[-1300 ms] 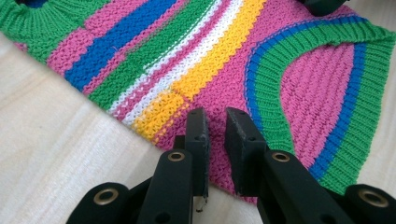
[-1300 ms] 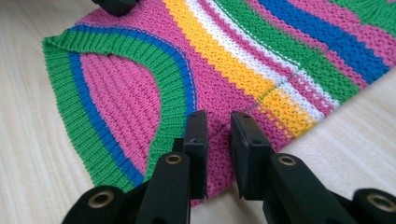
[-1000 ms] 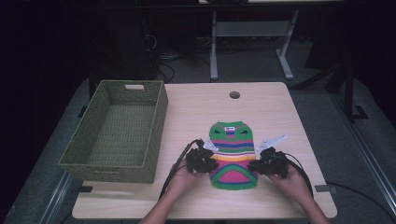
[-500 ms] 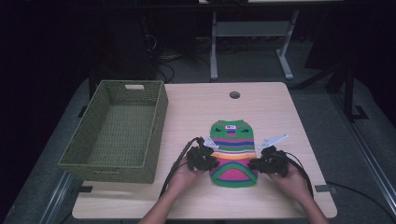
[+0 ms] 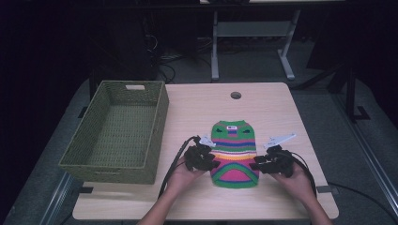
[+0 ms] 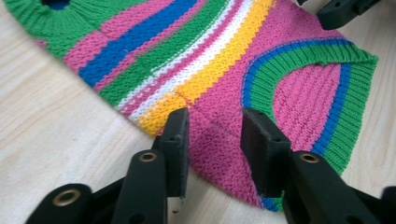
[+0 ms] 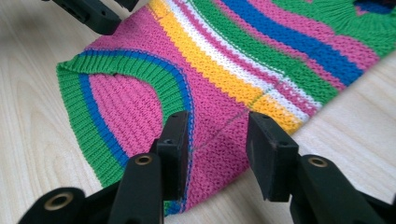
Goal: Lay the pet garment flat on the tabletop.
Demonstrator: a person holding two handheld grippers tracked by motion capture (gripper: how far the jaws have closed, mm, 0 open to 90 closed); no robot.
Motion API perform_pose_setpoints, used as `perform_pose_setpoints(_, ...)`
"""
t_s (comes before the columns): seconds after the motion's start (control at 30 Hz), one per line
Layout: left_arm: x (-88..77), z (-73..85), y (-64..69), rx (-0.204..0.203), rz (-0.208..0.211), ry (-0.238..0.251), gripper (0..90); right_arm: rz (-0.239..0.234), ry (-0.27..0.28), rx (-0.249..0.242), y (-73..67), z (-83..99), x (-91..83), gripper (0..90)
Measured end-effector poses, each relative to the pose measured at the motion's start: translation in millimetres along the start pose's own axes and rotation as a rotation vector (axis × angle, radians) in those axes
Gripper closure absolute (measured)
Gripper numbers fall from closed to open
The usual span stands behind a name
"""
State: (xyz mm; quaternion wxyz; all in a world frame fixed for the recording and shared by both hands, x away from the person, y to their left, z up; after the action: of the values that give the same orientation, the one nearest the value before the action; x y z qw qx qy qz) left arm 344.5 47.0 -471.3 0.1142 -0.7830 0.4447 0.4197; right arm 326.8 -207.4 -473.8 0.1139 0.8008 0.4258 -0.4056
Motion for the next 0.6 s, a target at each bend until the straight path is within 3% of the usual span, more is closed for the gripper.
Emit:
perform_pose_setpoints(0.27,-11.5,5.5,-8.1,-0.052,-0.027,0.041,50.9,0.012,0.015,0.011,2.8,1.3,-5.0,51.1)
perform_pose_setpoints(0.4,-18.0,9.1,-12.2,-0.081,-0.033,0.063,47.7,0.001,0.022,0.031,4.5,3.2,-8.3,43.5)
perform_pose_setpoints(0.6,-22.2,12.7,-14.0,-0.094,-0.044,0.064,43.2,-0.01,0.034,0.04,7.7,6.7,-15.3,39.3)
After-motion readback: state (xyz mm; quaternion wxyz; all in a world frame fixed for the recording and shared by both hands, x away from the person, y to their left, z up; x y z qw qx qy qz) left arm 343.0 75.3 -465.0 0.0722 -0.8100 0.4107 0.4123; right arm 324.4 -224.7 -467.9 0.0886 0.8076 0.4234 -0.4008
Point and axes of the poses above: each handheld gripper's, and its own axes: x roughly forward along the jaws, z roughly out of its underside, y roughly to its right, the point moved 3 cm from there along x, roughly forward along the jaws, and after that the axes turned 5 degrees about -x, right-handed, at the moved point
